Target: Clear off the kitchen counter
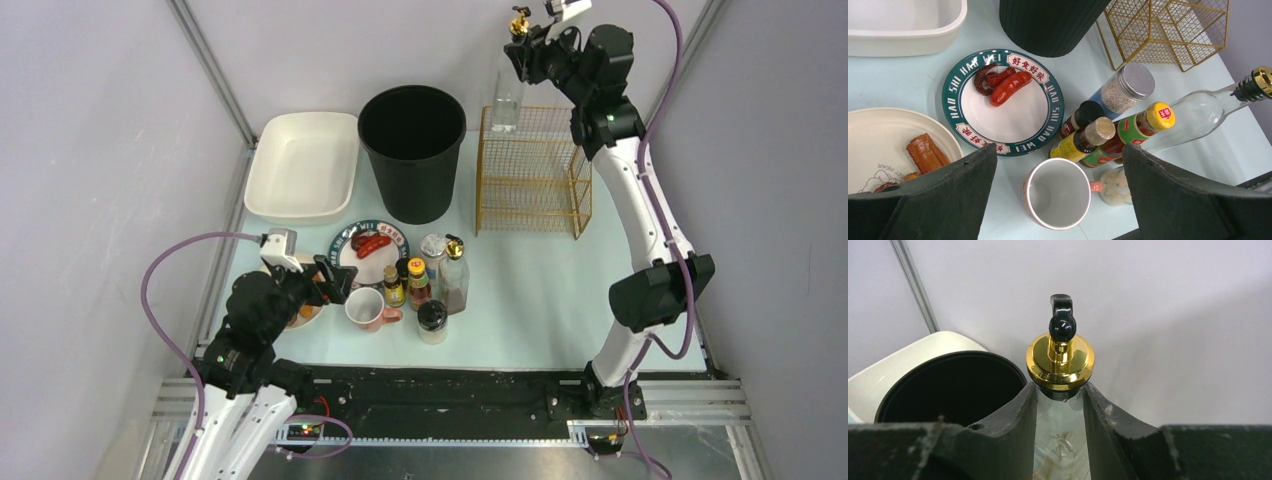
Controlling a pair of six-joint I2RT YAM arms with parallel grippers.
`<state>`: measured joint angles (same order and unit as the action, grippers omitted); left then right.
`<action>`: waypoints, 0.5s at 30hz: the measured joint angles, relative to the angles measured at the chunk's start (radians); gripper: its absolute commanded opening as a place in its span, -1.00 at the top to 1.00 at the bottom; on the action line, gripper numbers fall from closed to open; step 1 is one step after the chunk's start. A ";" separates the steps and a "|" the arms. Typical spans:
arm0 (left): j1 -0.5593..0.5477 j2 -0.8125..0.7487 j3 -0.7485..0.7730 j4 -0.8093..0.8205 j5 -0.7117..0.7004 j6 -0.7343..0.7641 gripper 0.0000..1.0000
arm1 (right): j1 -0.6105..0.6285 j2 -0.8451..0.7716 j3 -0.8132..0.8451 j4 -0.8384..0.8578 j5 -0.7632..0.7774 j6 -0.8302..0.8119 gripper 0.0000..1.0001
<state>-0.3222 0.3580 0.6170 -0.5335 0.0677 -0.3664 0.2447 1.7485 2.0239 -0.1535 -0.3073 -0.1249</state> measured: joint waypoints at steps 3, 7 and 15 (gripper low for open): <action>0.000 0.002 0.000 0.000 0.000 0.000 -0.97 | -0.003 0.042 0.045 0.021 -0.014 -0.003 1.00; 0.000 0.002 0.000 0.000 0.000 0.000 -0.97 | -0.016 0.099 0.091 0.026 -0.023 0.001 1.00; 0.000 0.002 0.000 0.000 0.000 0.000 -0.97 | -0.034 0.177 0.095 0.034 -0.025 0.001 1.00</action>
<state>-0.3222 0.3599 0.6170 -0.5335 0.0673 -0.3664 0.2108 1.9255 2.1193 -0.1196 -0.3325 -0.1242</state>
